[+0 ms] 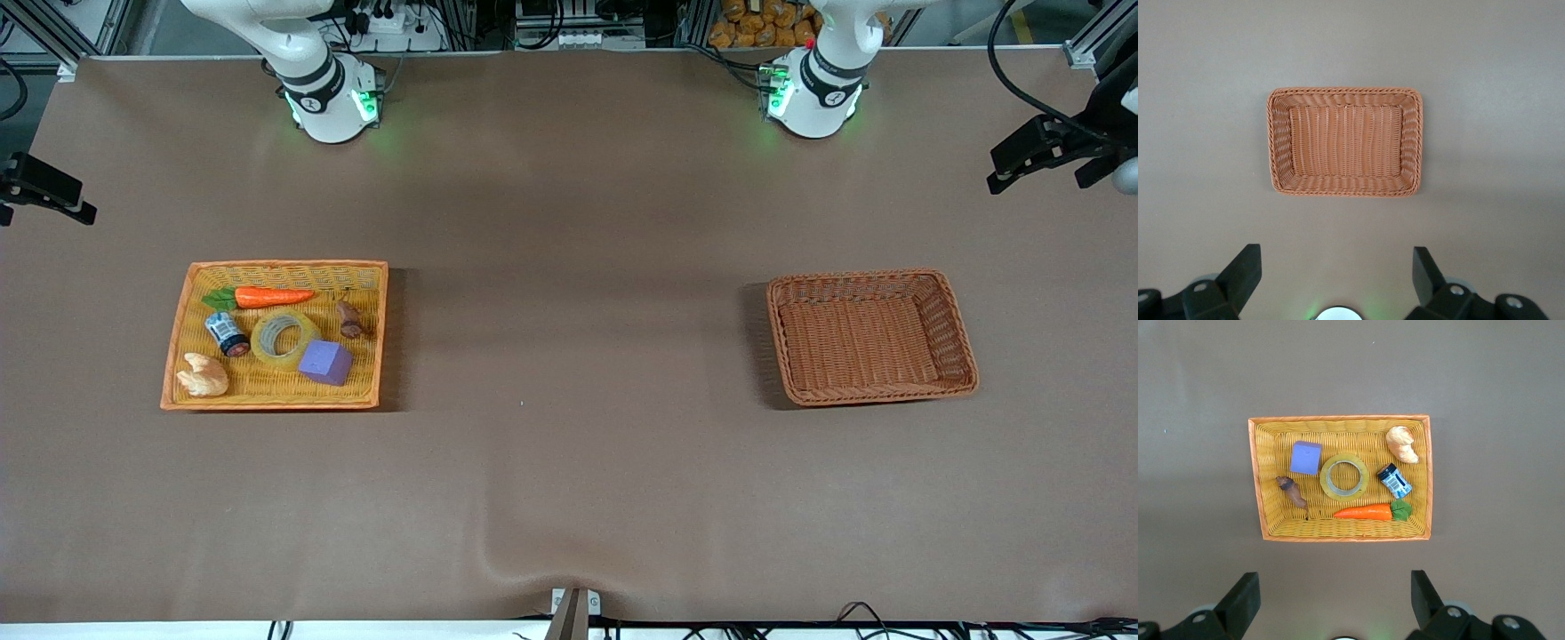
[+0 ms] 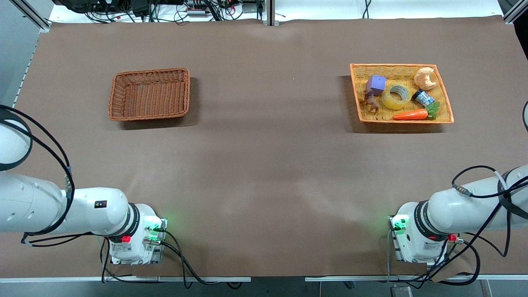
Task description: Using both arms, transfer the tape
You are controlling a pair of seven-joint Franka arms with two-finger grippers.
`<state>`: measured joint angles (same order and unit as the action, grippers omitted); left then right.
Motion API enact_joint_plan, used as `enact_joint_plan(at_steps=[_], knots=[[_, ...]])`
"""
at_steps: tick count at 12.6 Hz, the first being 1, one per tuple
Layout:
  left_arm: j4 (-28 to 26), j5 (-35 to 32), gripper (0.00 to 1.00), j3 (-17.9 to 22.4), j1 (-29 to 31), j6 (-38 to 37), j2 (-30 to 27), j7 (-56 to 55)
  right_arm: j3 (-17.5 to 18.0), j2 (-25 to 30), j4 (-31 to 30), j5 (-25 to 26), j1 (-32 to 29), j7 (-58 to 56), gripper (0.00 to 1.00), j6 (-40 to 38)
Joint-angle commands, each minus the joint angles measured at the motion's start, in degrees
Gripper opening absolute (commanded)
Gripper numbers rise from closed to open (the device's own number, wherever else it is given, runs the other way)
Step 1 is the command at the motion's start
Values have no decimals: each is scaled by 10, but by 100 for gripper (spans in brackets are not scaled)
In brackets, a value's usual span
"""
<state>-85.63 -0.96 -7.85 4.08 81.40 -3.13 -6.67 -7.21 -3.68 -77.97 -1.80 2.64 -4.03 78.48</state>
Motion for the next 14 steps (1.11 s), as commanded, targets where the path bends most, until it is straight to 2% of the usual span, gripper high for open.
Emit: enact_joint_plan(at_steps=[1,4,7,11,12,14], knots=[[4,5,100,2,0,-9,5,3,-3,2,-8,4,7,10,100,8],[0,5,100,1,16,-7,7,3,-3,-7,-7,3,22,10,100,21],[-6,5,100,1,16,0,15,3,-2,-48,-8,8,61,6,100,62],[-6,5,100,0,14,11,19,4,0,-123,-7,-2,64,1,100,84],[-5,4,100,-1,11,12,20,6,-1,-132,-15,-1,72,1,100,105],[-6,4,100,-3,14,11,19,5,-1,-131,-89,-1,70,0,100,175]])
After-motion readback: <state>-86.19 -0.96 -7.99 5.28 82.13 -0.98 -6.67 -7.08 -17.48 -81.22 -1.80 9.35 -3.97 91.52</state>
